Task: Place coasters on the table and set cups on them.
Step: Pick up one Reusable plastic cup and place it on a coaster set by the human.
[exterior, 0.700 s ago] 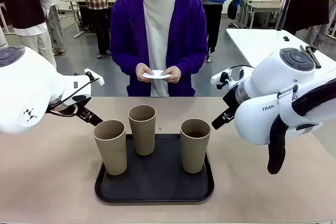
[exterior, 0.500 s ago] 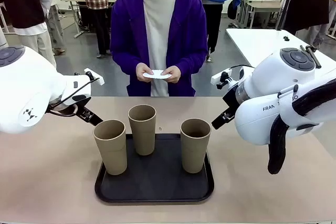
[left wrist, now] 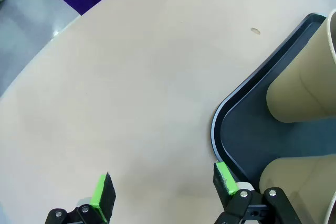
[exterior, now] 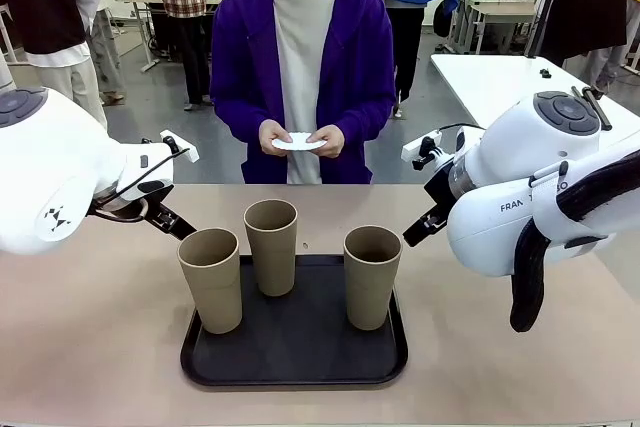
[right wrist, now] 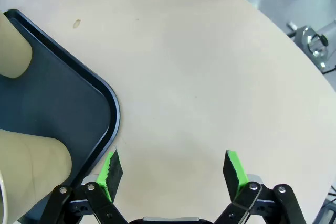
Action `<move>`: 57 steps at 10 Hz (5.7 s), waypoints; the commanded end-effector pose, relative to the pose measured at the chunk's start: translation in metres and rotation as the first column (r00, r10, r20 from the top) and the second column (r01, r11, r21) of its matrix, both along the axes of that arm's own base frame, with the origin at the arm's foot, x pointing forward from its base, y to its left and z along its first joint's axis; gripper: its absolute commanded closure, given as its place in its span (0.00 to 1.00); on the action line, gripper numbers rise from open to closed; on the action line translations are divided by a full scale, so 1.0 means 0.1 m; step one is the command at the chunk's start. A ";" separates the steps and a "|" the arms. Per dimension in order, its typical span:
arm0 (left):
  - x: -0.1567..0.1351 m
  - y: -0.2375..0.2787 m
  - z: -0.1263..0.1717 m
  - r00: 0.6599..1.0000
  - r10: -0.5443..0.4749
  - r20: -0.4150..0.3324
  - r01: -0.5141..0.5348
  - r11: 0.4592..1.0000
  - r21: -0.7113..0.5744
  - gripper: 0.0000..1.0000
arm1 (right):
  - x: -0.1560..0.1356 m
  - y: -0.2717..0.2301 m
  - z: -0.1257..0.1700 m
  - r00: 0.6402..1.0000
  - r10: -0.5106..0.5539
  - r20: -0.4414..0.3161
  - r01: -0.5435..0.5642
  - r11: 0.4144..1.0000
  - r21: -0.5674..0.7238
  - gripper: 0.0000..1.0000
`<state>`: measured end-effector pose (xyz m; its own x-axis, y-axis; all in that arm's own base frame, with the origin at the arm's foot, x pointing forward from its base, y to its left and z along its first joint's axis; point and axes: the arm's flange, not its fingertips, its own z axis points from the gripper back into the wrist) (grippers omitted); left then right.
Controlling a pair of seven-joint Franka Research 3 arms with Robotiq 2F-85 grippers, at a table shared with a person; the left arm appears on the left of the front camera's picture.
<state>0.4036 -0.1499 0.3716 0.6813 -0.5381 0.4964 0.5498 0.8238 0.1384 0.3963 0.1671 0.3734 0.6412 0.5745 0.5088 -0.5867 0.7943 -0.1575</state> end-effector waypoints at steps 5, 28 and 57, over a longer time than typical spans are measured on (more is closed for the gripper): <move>0.00 0.00 0.00 1.000 0.000 0.000 0.000 1.000 0.000 0.00 | 0.00 0.00 0.00 1.000 0.000 0.000 0.000 1.000 0.000 0.00; -0.87 1.69 1.32 0.737 -0.385 -0.556 -0.089 0.760 -0.644 0.00 | -1.57 -1.19 1.30 0.822 0.002 -0.569 0.272 0.877 0.396 0.00; -0.56 3.54 0.49 0.606 -0.428 -0.670 -0.552 0.381 -0.742 0.00 | -2.12 -3.40 0.58 0.762 0.195 -0.618 0.544 0.326 0.773 0.00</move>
<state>0.3470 0.2027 0.4190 0.9928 -0.0986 -0.0673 -0.0464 0.2007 -0.9786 0.1845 -0.1725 0.4307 0.9809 -0.1568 0.1147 -0.0628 0.3024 0.9511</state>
